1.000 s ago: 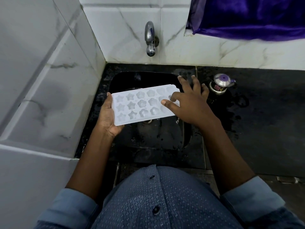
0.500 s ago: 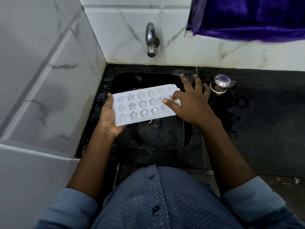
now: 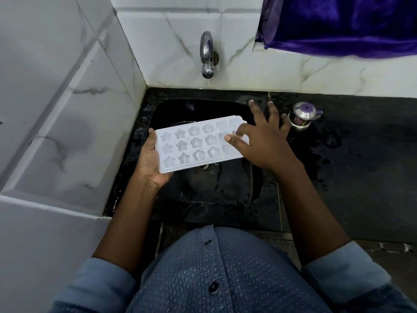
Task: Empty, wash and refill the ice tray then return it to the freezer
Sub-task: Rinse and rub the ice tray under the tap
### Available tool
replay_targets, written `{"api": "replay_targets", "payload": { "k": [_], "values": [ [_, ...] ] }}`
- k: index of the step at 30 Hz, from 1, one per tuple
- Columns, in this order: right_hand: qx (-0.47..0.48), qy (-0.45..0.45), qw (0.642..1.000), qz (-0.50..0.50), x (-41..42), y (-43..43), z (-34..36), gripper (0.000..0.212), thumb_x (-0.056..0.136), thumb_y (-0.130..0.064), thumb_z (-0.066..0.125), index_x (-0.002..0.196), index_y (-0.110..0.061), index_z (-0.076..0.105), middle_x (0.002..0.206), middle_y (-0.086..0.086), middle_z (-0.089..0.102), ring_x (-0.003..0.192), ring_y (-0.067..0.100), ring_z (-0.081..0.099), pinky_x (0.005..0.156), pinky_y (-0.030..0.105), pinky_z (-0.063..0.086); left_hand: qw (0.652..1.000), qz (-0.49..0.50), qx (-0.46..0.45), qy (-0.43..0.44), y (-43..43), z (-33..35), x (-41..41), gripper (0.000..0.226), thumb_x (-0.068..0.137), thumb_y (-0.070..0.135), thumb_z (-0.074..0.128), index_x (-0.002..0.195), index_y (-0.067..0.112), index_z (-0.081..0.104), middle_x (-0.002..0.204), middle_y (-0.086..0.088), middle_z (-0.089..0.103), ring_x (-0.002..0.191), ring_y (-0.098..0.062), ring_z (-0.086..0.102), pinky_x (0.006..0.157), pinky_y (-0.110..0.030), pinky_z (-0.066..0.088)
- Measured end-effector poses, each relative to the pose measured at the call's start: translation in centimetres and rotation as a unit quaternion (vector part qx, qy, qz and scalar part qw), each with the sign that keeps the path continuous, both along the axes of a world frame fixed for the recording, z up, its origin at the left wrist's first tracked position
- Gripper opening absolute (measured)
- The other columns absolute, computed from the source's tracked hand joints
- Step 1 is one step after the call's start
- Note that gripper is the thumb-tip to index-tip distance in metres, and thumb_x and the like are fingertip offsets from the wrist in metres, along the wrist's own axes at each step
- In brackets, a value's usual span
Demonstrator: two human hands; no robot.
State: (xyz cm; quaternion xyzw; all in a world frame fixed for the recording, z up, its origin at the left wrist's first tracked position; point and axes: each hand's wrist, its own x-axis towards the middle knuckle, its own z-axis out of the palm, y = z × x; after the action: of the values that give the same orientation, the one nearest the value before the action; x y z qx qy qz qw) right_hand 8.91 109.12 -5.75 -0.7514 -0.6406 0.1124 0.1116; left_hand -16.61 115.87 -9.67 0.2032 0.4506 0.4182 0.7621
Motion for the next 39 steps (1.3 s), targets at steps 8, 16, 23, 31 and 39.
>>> {"api": "replay_targets", "payload": {
  "k": [8,16,23,31,39],
  "values": [
    [-0.023,0.052,0.998,0.028,0.4,-0.2,0.0,0.057,0.089,-0.081,0.054,0.13,-0.042,0.066,0.176,-0.005,0.002,0.16,0.029,-0.013,0.122,0.061,-0.005,1.0,0.011,-0.001,0.001,0.4,-0.3,-0.4,0.072,0.107,0.066,0.028,0.119,0.016,0.079,0.124,-0.013,0.077,0.105,-0.03,0.077,0.074,-0.044,0.065],
    [-0.003,0.086,0.995,0.048,0.8,-0.8,0.6,0.052,0.09,-0.071,0.062,0.133,-0.042,0.062,0.176,-0.007,0.002,0.16,0.025,-0.01,0.121,0.061,0.005,1.0,0.003,0.009,0.002,0.7,-0.8,-0.9,0.07,0.106,0.068,0.028,0.133,0.016,0.067,0.13,-0.014,0.074,0.113,-0.032,0.075,0.09,-0.051,0.057],
    [-0.033,0.052,0.996,0.066,1.4,-1.6,1.2,0.04,0.085,-0.068,0.071,0.112,-0.039,0.063,0.176,-0.006,-0.003,0.16,0.027,-0.013,0.121,0.059,0.003,1.0,0.004,0.019,0.001,1.0,-0.8,-1.3,0.072,0.106,0.069,0.026,0.132,0.016,0.067,0.129,-0.014,0.074,0.112,-0.032,0.075,0.088,-0.05,0.058],
    [-0.05,0.04,0.995,0.074,0.5,-1.5,1.1,0.038,0.086,-0.07,0.069,0.103,-0.036,0.071,0.176,-0.007,-0.002,0.16,0.028,-0.014,0.122,0.056,-0.001,1.0,0.003,0.014,-0.002,0.6,-0.9,-1.0,0.073,0.106,0.069,0.026,0.133,0.016,0.067,0.131,-0.014,0.073,0.114,-0.033,0.074,0.091,-0.051,0.057],
    [-0.045,0.032,0.996,0.07,0.6,-2.2,1.0,0.039,0.091,-0.071,0.062,0.11,-0.039,0.075,0.177,-0.006,-0.001,0.16,0.029,-0.014,0.123,0.058,-0.002,1.0,0.005,0.014,0.003,0.0,-0.7,-1.0,0.072,0.107,0.068,0.023,0.132,0.016,0.066,0.127,-0.013,0.075,0.11,-0.031,0.076,0.087,-0.048,0.057]
  ]
}}
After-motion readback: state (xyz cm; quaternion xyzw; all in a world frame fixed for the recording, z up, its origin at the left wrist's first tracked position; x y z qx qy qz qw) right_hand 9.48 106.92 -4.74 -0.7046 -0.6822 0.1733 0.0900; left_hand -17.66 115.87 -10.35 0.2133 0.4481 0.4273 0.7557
